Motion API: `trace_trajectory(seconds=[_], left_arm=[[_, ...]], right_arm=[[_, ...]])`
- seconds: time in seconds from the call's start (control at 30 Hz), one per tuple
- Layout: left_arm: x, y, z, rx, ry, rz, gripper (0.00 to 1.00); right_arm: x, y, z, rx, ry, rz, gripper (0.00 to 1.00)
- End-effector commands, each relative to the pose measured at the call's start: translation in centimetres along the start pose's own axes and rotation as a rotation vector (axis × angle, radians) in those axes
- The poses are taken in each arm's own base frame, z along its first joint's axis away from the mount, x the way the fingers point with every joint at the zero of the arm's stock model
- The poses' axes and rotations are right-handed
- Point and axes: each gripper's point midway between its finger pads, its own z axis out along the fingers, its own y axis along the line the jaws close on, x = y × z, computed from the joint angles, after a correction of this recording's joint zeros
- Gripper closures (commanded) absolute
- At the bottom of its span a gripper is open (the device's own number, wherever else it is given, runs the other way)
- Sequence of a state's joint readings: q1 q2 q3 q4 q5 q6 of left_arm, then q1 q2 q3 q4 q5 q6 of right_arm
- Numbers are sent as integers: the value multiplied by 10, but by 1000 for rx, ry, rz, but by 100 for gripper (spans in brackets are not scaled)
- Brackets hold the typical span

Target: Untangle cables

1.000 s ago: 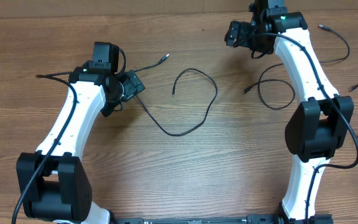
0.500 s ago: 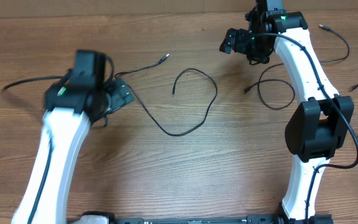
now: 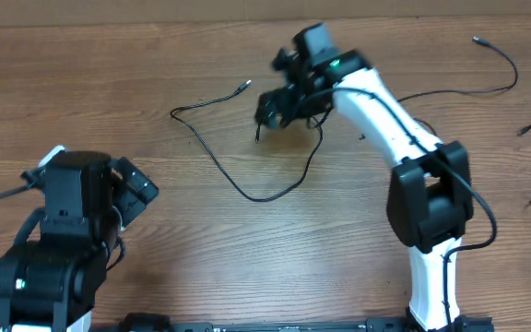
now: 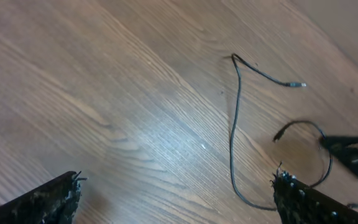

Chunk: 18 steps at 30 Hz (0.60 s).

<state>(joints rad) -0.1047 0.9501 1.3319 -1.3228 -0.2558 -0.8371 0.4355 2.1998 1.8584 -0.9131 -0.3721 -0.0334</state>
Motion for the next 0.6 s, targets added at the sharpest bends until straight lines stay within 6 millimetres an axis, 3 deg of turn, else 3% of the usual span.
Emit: trace_trajectory(seconds=[0.0, 0.17, 0.2, 0.27, 0.37, 0.47, 0.57], left_arm=[[-6, 6, -4, -20, -37, -90, 0], [-3, 4, -3, -11, -22, -89, 0], [-1, 3, -3, -6, -10, -88, 0], [-1, 3, -3, -6, -8, -88, 0], [2, 1, -2, 3, 11, -85, 0], [4, -1, -1, 6, 22, -85, 0], [4, -1, 1, 0, 26, -83, 0]], right_arm=[[16, 44, 14, -108, 13, -193, 0], [18, 89, 63, -57, -89, -406, 0], [14, 108, 73, -38, -145, -464, 0], [3, 122, 85, 45, -239, -525, 0], [-11, 113, 103, 218, -325, -532, 0], [-3, 101, 121, 224, -296, -519, 4], [8, 81, 133, 228, -244, -450, 18]])
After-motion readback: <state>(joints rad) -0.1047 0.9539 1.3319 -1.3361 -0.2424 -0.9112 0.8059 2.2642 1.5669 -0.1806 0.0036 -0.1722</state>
